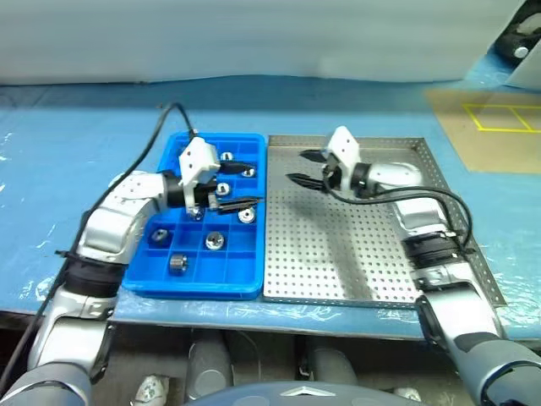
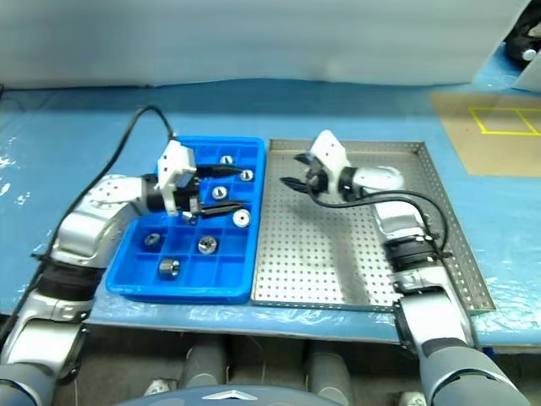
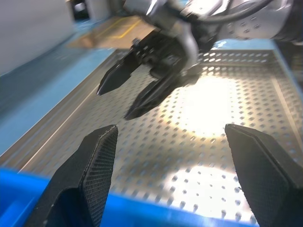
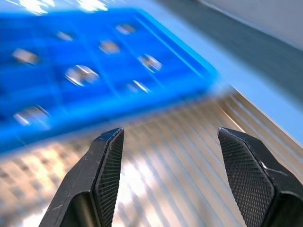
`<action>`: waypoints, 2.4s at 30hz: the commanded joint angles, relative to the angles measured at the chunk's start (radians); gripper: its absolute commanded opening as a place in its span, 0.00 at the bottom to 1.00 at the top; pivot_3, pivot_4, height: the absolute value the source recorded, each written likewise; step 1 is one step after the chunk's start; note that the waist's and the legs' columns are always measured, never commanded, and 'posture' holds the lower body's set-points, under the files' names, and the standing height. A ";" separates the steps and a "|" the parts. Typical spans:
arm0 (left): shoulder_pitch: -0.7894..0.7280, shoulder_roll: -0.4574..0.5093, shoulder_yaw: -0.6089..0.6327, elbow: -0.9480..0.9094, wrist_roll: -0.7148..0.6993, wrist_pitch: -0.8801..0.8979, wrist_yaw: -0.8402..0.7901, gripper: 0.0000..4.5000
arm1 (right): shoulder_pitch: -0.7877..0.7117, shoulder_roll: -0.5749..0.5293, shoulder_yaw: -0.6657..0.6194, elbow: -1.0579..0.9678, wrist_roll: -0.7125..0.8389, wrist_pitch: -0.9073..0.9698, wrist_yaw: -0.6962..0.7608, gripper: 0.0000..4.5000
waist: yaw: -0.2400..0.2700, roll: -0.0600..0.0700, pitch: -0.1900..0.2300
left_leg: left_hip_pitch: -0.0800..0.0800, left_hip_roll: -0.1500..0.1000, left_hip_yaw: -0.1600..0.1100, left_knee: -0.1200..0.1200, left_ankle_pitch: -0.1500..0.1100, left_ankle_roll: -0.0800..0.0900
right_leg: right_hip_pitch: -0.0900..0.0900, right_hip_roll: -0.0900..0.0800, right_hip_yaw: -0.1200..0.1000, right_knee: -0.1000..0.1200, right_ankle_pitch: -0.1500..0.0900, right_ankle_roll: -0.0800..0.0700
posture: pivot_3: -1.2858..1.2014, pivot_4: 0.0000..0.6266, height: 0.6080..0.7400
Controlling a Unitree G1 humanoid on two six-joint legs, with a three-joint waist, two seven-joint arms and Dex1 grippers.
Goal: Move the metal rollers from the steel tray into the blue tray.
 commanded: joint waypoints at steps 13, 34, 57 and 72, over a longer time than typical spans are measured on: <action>-0.260 -0.353 -0.143 0.486 0.113 -0.286 -0.185 0.85 | 0.426 -0.157 -0.308 -0.352 0.057 0.207 -0.229 0.73 | -0.125 0.000 0.000 | 0.012 -0.002 0.007 0.004 -0.006 0.010 | 0.007 0.001 0.014 -0.004 0.004 0.006 | 0.30 0.24 1.00; -0.177 -0.322 -0.110 0.386 0.115 -0.233 -0.154 0.85 | 0.277 -0.110 -0.180 0.076 -0.017 0.001 -0.327 0.73 | -0.151 0.000 0.000 | 0.009 -0.007 0.011 0.011 -0.015 0.024 | 0.013 -0.002 0.018 -0.017 0.007 0.009 | 0.34 0.24 1.00; -0.143 -0.306 -0.117 0.332 0.122 -0.202 -0.136 0.85 | 0.219 -0.071 -0.138 0.222 -0.052 -0.098 -0.403 0.40 | -0.154 0.000 0.000 | 0.010 -0.006 0.011 0.012 -0.015 0.024 | 0.014 -0.002 0.018 -0.017 0.008 0.008 | 0.34 0.24 1.00; 0.102 -0.031 -0.043 -0.054 0.047 -0.061 -0.142 0.85 | 0.146 -0.061 -0.044 -0.074 -0.012 -0.014 -0.244 0.40 | -0.156 0.002 0.002 | 0.007 -0.001 0.018 0.001 -0.013 0.020 | 0.001 0.000 0.019 -0.017 0.008 0.008 | 0.37 0.24 1.00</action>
